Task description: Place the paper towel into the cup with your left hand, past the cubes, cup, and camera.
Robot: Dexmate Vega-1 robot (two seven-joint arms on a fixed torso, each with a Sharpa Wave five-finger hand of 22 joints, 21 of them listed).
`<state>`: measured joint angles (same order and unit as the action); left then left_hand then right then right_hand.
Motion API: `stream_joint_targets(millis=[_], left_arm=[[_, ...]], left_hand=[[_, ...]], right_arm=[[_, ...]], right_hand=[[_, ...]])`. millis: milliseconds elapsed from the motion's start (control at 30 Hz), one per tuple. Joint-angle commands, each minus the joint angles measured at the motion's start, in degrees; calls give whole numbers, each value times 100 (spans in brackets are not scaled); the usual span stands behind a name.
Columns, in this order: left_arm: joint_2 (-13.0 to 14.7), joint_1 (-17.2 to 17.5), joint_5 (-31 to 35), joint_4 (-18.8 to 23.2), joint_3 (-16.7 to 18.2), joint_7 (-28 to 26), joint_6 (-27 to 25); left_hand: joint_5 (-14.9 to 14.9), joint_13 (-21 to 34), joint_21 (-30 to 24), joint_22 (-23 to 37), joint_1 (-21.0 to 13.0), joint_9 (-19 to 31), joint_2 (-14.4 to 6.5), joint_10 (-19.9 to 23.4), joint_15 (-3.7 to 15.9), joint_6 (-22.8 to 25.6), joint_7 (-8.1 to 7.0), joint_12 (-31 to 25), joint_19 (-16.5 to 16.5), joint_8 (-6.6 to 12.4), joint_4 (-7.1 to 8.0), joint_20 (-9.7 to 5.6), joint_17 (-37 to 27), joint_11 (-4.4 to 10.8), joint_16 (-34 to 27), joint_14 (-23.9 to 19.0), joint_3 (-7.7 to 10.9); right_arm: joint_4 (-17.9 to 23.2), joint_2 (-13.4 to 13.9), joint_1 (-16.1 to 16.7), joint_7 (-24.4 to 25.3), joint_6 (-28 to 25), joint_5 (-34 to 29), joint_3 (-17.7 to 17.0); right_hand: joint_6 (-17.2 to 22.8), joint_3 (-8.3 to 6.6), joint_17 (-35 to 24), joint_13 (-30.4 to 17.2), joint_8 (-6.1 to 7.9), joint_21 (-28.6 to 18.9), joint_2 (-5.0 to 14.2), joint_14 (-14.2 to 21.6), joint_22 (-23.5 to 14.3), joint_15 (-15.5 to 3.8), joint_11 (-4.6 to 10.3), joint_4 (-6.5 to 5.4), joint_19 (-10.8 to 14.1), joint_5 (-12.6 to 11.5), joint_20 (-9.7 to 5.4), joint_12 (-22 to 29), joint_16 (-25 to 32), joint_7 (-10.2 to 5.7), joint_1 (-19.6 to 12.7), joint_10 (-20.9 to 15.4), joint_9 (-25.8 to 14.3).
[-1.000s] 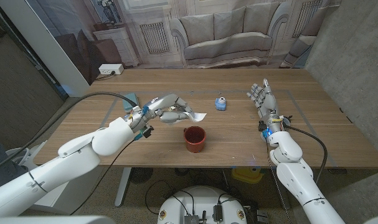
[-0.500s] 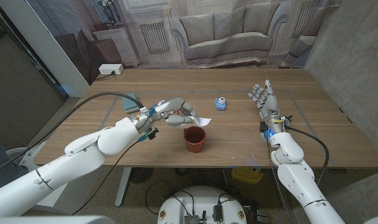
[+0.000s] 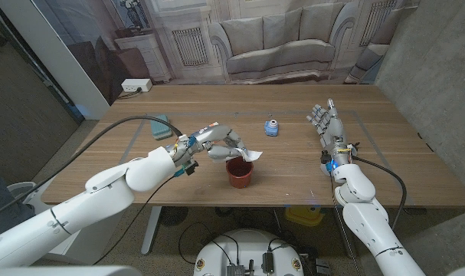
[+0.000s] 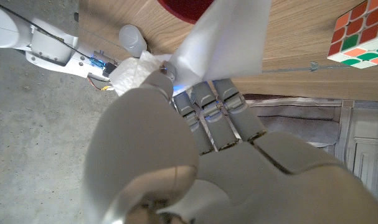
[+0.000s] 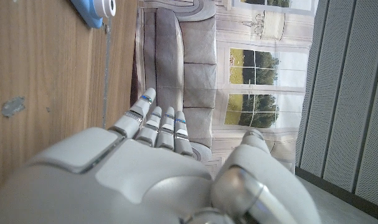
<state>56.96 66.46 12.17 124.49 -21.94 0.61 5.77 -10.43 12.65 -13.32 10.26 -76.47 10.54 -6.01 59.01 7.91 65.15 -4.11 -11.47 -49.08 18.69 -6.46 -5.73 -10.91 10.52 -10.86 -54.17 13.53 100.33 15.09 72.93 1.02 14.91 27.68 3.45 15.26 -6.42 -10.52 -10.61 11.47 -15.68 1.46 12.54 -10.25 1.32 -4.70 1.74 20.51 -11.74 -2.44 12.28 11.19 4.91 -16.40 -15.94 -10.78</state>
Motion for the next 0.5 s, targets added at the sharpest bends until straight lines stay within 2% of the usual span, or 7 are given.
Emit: stream_joint_targets(millis=[33, 500], left_arm=[[-43, -134, -11, -31, -195, 100, -212], [-162, -459, -125, -251, -447, 290, -248]], left_hand=[[-2, 10, 14, 13, 14, 23, 9, 26, 463, 35, 34, -4, 21, -13, -9, -30, -17, -14, -9, 26, 44], [-4, 45, 85, 17, 18, 31, -11, -23, 453, -42, -13, -2, 208, -66, -4, 21, -19, 3, 22, 160, 71]], right_arm=[[-43, -2, 7, -14, -1, 22, -9], [-24, -32, 44, 27, 37, 10, -23]], right_hand=[[24, 22, -21, -13, -12, 22, 36, 30, -24, 13, -18, 12, 47, 16, -176, -8, -30, 26, -10, -10, -27], [25, 29, -21, -13, -11, 39, 40, 31, -25, 12, -10, 14, 53, 16, -177, -8, -31, 24, -9, -11, -27]])
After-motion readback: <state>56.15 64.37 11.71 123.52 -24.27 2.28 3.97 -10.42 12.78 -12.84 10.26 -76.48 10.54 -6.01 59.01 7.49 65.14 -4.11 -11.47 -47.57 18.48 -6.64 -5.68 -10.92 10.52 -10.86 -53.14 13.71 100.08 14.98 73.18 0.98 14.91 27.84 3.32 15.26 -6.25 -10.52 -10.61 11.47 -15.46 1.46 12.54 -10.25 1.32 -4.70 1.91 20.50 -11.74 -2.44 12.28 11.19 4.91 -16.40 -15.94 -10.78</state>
